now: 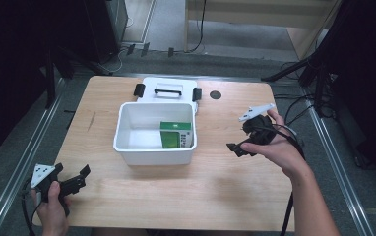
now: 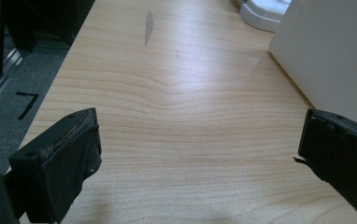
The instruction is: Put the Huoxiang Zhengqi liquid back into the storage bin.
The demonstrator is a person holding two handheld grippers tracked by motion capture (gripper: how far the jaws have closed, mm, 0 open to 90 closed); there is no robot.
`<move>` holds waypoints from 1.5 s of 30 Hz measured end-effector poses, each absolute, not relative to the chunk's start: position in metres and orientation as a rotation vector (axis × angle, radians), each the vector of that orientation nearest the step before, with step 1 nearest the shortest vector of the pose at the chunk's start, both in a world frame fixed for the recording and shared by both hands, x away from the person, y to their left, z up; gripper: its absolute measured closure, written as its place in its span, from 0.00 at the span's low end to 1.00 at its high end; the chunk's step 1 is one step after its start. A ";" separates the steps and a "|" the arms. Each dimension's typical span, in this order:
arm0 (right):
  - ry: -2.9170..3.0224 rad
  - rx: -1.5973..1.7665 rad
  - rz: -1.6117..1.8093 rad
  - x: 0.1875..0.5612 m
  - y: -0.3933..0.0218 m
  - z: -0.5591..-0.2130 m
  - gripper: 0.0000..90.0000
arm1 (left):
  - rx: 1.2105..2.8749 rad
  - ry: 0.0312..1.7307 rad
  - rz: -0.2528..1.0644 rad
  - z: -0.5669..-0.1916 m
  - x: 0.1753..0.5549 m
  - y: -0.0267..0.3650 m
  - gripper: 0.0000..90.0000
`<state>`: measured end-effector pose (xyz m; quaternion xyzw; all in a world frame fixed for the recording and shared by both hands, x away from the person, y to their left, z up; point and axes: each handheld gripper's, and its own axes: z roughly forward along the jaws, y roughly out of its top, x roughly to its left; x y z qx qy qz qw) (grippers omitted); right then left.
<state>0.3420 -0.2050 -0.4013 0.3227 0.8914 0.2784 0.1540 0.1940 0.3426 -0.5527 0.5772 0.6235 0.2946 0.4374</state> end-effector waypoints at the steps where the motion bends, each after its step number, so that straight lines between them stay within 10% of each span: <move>1: 2.534 0.940 0.818 0.340 -0.210 -0.403 0.00 | 1.438 1.550 0.734 -0.553 0.194 0.343 0.00; 45: 1.921 1.433 1.118 0.238 -0.338 -0.520 0.00 | 1.436 1.552 0.737 -0.553 0.193 0.342 0.00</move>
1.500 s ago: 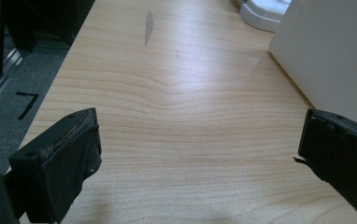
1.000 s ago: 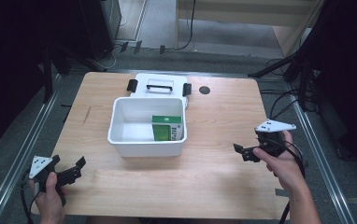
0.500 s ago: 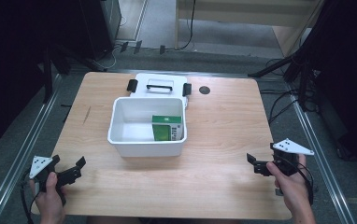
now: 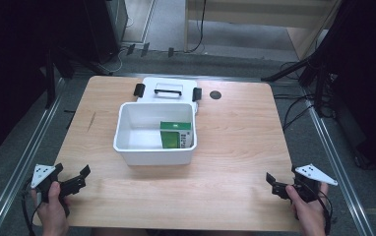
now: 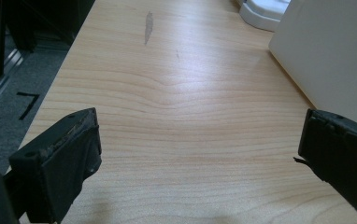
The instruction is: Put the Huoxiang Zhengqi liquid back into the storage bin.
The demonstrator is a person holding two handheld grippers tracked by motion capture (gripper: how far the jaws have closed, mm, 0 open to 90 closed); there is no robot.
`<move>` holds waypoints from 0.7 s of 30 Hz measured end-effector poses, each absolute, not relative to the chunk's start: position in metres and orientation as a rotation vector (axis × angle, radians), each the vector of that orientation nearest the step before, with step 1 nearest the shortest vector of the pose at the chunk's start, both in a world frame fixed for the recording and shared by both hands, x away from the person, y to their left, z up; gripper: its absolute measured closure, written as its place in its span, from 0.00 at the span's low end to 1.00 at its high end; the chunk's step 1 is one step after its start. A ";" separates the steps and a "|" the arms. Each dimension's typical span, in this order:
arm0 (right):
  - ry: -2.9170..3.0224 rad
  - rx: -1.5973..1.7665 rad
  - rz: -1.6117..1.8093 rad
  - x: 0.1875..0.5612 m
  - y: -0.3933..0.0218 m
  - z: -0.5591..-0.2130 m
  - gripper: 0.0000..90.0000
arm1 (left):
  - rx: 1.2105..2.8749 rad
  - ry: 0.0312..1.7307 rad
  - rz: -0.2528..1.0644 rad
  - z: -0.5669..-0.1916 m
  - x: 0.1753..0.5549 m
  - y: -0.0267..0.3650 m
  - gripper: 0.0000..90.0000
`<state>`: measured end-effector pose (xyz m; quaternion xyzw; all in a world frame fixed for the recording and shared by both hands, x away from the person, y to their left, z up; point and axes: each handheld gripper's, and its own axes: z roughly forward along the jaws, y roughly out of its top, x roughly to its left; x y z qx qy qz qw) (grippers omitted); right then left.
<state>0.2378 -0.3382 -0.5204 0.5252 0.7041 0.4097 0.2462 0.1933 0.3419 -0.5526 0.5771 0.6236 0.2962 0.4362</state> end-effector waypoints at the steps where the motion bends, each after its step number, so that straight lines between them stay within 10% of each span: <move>1: 1.914 1.441 1.126 0.236 -0.339 -0.522 0.00 | 1.436 1.552 0.737 -0.553 0.193 0.342 0.00; 21: 1.737 1.551 1.194 0.207 -0.364 -0.545 0.00 | 1.440 1.548 0.740 -0.553 0.193 0.342 0.00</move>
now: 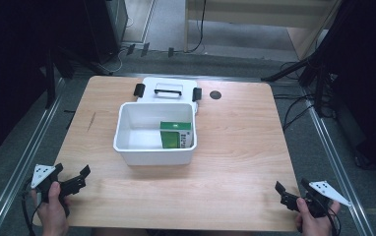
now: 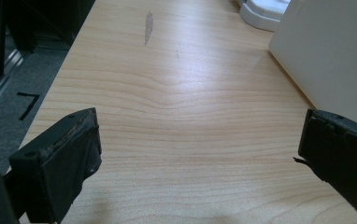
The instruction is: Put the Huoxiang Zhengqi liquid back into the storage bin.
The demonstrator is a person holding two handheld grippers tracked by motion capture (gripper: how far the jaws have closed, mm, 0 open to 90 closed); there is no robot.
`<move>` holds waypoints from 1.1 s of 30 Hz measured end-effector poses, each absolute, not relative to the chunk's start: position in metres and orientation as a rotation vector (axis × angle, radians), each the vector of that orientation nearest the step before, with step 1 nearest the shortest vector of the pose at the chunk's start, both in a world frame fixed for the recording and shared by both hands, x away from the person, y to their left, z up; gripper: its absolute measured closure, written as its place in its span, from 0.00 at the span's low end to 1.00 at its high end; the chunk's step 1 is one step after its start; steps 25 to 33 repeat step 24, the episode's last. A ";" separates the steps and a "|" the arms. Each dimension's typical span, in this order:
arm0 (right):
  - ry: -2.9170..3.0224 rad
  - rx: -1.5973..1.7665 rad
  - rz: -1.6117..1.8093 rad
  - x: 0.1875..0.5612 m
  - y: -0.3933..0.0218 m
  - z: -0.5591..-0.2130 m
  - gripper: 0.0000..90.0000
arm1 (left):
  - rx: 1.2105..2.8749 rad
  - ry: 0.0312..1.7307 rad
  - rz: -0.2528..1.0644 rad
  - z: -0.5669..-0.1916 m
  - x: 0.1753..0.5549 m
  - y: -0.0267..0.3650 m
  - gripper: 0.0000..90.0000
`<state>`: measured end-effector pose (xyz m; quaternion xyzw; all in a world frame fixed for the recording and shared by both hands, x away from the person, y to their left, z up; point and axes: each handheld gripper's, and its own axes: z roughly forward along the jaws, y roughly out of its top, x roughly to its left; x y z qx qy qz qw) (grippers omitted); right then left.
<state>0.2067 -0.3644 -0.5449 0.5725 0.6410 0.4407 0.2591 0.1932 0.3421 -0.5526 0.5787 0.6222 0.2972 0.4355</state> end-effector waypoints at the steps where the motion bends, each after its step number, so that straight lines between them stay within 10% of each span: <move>1: 1.735 1.548 1.195 0.206 -0.365 -0.546 0.00 | 1.440 1.549 0.739 -0.553 0.193 0.342 0.00; 33: 1.644 1.648 1.185 0.198 -0.368 -0.548 0.14 | 1.441 1.562 0.747 -0.552 0.196 0.341 0.00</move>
